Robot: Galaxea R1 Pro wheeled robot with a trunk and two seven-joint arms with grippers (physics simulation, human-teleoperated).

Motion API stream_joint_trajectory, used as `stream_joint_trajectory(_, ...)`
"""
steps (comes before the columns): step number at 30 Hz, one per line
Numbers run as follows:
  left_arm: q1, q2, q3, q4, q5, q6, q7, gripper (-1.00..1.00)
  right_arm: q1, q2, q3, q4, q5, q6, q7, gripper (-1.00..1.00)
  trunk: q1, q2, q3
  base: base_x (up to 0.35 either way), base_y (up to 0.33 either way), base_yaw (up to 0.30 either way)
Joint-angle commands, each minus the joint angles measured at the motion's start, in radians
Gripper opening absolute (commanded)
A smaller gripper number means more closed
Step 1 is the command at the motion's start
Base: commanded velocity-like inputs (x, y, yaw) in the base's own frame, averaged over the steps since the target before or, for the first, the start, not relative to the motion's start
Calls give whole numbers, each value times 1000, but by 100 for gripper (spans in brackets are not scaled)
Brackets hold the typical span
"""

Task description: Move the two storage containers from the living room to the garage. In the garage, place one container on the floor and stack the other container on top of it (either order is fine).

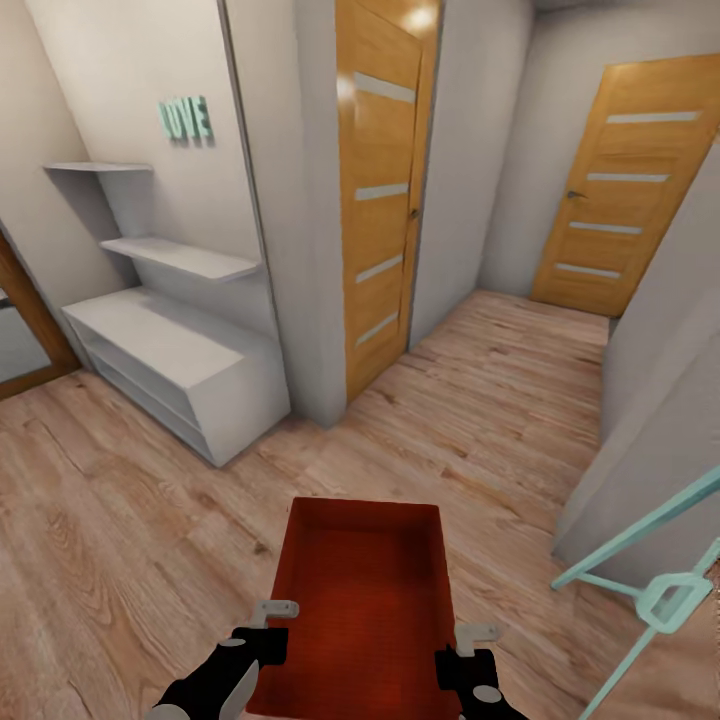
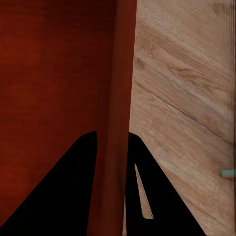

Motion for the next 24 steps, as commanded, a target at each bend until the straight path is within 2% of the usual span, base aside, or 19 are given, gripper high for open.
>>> stream_joint_trajectory(1,-1,2,-10,-5,14,6,11,-100,-1,-12,8,26,-17,-5,-5,-100,1,0,-1,323,0,-275)
stream_joint_trajectory(24,-1,2,-10,-5,15,6,11,-100,-1,-12,8,26,-17,-5,-5,-100,1,0,-1,323,0,-256)
